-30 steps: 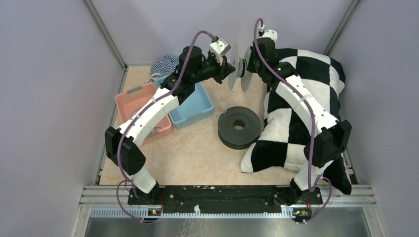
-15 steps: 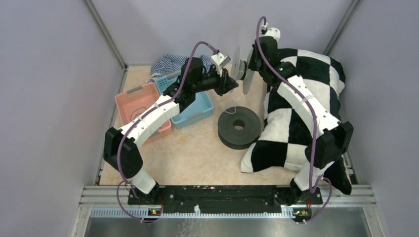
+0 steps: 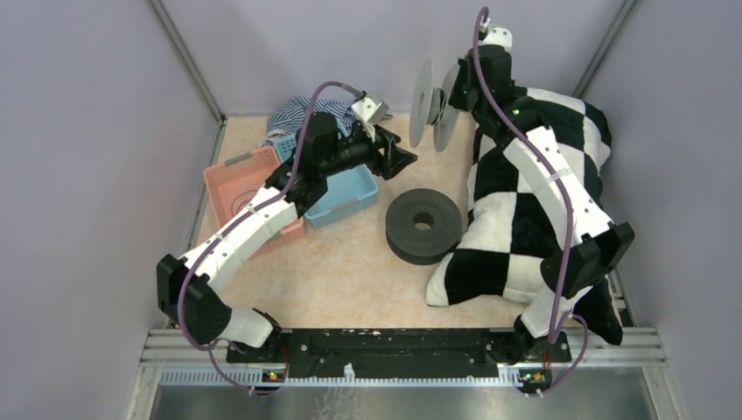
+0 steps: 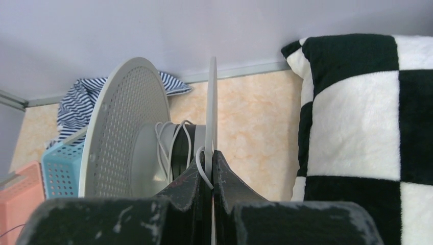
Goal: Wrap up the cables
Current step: Wrap the cable around the cable reel.
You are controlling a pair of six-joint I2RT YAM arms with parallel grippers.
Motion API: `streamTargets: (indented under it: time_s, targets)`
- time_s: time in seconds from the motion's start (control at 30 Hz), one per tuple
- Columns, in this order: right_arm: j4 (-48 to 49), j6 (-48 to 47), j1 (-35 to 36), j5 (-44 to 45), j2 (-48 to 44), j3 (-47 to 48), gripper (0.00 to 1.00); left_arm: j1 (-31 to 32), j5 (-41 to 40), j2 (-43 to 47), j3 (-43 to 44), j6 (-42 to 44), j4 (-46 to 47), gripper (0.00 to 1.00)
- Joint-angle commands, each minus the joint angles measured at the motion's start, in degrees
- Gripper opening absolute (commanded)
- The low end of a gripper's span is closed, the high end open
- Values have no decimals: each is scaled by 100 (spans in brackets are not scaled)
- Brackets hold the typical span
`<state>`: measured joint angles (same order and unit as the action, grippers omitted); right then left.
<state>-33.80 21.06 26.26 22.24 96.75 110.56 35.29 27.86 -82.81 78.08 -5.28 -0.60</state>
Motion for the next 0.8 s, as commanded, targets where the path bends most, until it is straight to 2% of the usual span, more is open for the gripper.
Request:
streamTargets:
  time_s: [0.0, 0.2, 0.3, 0.43, 0.5, 0.6, 0.77]
  targets:
    - [29, -119, -69, -355, -148, 1076, 0, -88, -880, 474, -588, -425, 688, 72]
    - [-606, -330, -74, -594, 53, 2127, 0, -316, -831, 433, -1366, -484, 977, 79]
    - [-653, -374, -69, -641, 41, 2310, 0, -319, -594, 301, -1866, -415, 1716, 79]
    - [-652, -349, -70, -689, 20, 2376, 0, -311, 215, -173, -2072, -478, 2594, 75]
    - [-641, -316, -69, -719, -3, 2361, 0, -311, 333, -442, -2022, -549, 2835, 72]
    - [-632, -243, -68, -718, -77, 2315, 0, -265, 266, -704, -2012, -323, 3041, 74]
    - [-481, -149, -69, -748, -292, 2010, 0, -261, 338, -857, -2510, 232, 4288, 79]
